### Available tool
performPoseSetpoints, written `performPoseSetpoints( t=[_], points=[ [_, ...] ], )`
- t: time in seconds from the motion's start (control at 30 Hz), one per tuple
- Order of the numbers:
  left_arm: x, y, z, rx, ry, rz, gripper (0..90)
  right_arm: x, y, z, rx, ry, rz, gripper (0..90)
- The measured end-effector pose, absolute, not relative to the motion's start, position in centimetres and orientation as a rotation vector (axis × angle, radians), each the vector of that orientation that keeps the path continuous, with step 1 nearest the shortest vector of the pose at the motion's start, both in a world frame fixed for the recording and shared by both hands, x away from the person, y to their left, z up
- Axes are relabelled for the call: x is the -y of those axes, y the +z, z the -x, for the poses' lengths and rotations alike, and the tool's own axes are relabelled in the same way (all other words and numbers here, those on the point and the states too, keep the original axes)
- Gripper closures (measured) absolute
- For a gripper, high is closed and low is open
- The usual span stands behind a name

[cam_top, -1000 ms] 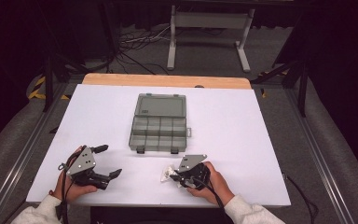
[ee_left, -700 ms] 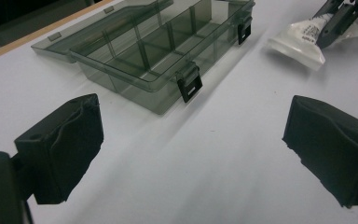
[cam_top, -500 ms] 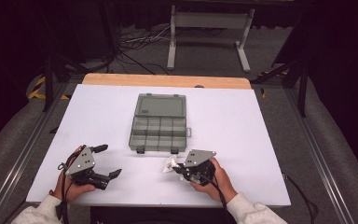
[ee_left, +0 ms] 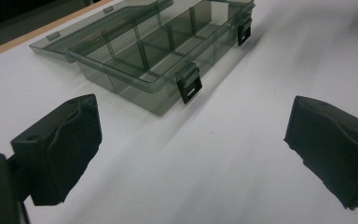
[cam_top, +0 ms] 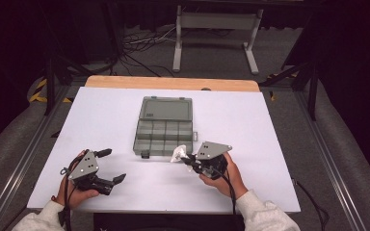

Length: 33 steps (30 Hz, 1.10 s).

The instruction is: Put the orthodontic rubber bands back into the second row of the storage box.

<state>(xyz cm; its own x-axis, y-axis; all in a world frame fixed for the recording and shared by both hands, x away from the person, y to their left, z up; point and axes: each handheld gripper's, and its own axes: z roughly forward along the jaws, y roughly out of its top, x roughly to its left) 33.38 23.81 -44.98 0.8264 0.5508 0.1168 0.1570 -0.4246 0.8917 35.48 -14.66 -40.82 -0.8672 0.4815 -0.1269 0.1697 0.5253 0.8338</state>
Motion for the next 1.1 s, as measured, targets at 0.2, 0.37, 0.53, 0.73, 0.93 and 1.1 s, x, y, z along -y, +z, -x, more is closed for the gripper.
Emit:
performPoseSetpoints(
  t=[0.2,0.37,0.53,0.73,0.93,1.1],
  points=[
    [-23.9,-45.1,-33.4,-0.530,0.480,-1.987,4.3,13.8,-39.6,-37.9,-2.374,1.298,-0.554,85.7],
    [-23.9,-45.1,-33.4,-0.529,0.479,-1.986,4.2,13.3,-39.7,-40.1,-2.358,1.312,-0.605,85.6],
    [-23.9,-45.2,-33.5,-0.528,0.473,-1.992,4.5,12.3,-40.5,-42.1,-2.363,1.310,-0.649,85.6],
    [-23.9,-45.2,-33.5,-0.528,0.467,-1.996,4.5,11.3,-41.7,-43.2,-2.404,1.292,-0.640,85.1],
    [-23.8,-45.2,-33.5,-0.525,0.467,-2.001,4.9,10.9,-42.8,-43.6,-2.486,1.301,-0.640,84.8],
    [-23.7,-45.3,-33.5,-0.523,0.465,-2.008,4.9,10.9,-43.7,-44.2,-2.545,1.272,-0.682,83.7]
  ],
)
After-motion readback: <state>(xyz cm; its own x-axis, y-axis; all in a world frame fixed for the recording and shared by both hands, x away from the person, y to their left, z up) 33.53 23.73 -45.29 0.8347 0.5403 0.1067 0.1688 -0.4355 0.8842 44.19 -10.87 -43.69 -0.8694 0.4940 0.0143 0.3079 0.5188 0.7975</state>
